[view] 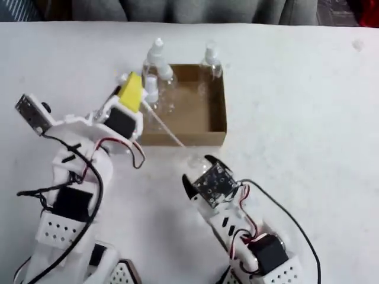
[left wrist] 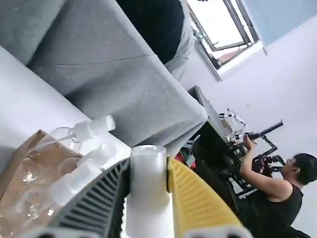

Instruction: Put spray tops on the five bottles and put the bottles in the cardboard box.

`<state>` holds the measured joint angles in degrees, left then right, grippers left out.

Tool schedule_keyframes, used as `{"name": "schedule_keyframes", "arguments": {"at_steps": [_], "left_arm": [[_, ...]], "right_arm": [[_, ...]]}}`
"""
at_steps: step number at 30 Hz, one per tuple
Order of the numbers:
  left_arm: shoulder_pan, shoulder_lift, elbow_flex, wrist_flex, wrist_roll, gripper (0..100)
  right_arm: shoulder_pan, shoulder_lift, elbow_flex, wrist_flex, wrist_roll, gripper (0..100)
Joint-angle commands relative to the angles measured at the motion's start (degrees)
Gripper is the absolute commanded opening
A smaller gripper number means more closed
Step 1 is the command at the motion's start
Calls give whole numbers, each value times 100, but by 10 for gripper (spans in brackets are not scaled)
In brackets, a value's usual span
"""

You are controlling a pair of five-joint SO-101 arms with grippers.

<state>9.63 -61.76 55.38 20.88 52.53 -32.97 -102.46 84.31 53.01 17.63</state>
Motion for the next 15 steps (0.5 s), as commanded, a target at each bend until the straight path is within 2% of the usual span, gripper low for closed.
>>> {"name": "schedule_keyframes", "arguments": {"at_steps": [1,8,15], "left_arm": [[127,-180,-53,-18,9,22],[409,-207,-53,352,0,22],[1033,-207,185,343,-475,23]], "right_arm": [[-48,-40,-35,31,62,15],[-48,-57,-35,31,62,15],[-40,-57,-62,119,62,15]]}}
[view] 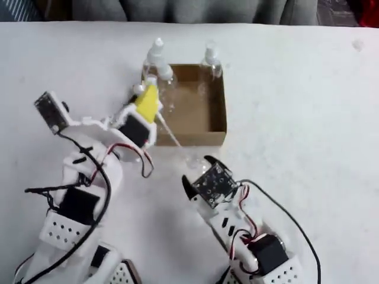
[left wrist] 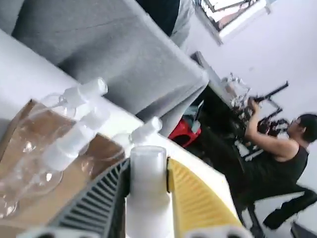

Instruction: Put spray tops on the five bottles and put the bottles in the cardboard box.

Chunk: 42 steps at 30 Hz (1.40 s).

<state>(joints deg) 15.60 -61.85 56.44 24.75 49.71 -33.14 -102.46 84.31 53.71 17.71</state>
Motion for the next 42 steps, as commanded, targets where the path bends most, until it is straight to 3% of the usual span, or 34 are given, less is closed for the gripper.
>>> {"name": "schedule_keyframes", "arguments": {"at_steps": [1,4,9,14,20,26,32,38,42], "left_arm": [[549,-198,114,-44,-202,23],[831,-171,220,-53,-229,23],[1218,-189,422,-53,-888,23],[1727,-163,615,-62,-949,24],[1754,-198,949,-633,-949,24],[1824,-198,1020,-659,-1626,24],[1824,-198,1020,-651,-1653,28],[1833,-207,985,-290,-1626,173],[1991,-207,976,-229,-1626,203]], "right_arm": [[-13,-66,-62,48,53,15],[92,-66,-70,48,44,15],[286,-66,-123,40,26,15],[286,-66,-132,40,9,15],[295,-66,-132,40,9,15],[295,-66,-158,110,9,15],[295,-66,-255,242,0,15],[497,-66,-255,198,-114,15],[585,-66,-290,198,-193,15]]}}
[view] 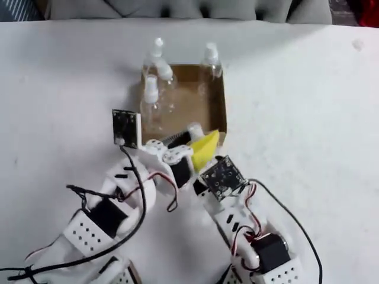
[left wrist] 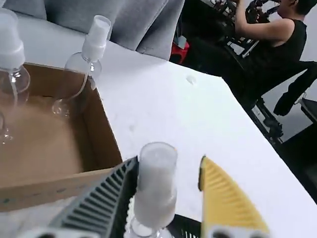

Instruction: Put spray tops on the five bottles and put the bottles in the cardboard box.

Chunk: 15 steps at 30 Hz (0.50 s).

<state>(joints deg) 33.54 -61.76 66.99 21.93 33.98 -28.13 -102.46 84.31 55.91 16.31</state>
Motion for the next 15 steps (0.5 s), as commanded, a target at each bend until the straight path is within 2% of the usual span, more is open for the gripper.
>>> {"name": "schedule_keyframes", "arguments": {"at_steps": [1,15], "left_arm": [[242,-215,-70,62,-53,203],[215,-198,-44,62,-53,203]], "right_arm": [[92,-66,-290,-22,-53,15],[127,-66,-334,-4,-70,15]]}}
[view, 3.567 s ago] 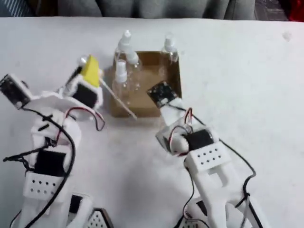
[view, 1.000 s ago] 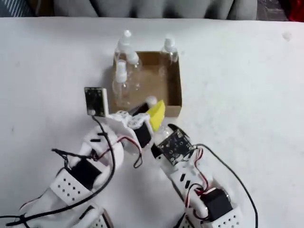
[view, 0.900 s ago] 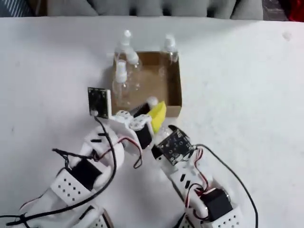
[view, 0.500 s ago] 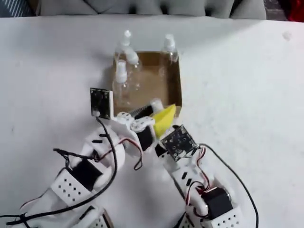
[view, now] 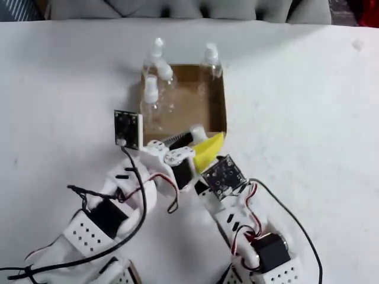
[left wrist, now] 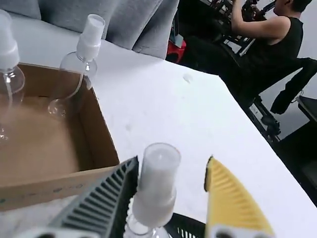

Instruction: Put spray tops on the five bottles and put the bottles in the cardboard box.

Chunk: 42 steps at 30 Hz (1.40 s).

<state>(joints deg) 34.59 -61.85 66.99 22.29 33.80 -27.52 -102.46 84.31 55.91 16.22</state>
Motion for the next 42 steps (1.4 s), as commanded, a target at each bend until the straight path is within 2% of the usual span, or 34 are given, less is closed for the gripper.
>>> {"name": "schedule_keyframes", "arguments": {"at_steps": [1,8,23,29,32,42], "left_arm": [[101,-171,-44,9,-35,203],[84,-163,-35,0,-88,207],[-101,-207,-70,35,-88,207],[268,-180,-26,70,-88,207],[488,-207,-53,352,-97,207],[470,-207,-79,387,-97,207]], "right_arm": [[75,-66,-369,13,-79,15],[338,-66,-387,-13,-97,15],[338,-66,-448,22,-185,15],[330,-66,-448,4,-167,15],[338,-66,-448,4,-167,15],[338,-66,-448,4,-158,15]]}}
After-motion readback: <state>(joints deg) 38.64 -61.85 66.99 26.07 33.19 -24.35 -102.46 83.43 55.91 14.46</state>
